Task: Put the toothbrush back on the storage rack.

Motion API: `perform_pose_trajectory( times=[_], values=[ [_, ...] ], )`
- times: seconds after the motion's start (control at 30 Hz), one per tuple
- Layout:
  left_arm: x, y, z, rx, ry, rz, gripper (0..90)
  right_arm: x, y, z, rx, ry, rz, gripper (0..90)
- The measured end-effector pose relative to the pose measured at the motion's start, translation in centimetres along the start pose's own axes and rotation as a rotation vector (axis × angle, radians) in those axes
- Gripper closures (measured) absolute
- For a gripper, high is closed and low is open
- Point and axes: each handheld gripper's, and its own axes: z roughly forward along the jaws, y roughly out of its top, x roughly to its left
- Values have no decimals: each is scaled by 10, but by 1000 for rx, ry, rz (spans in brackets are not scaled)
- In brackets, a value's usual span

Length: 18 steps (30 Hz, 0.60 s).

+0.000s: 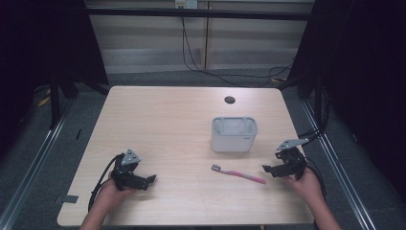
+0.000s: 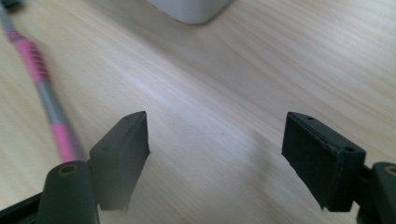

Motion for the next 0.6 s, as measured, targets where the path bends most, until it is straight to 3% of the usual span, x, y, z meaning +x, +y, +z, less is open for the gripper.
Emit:
perform_pose_trajectory(
  times=[0.5,0.53,0.57,0.6],
  values=[
    [0,0,0,0,-5,2,1,27,22,-18,100,66,-123,287],
    [1,0,0,0,-6,2,1,32,26,-19,117,68,-161,288],
    [1,0,0,0,-6,2,1,32,26,-19,117,68,-161,288],
    [1,0,0,0,-6,1,1,37,29,-18,146,71,-193,289]
  ],
)
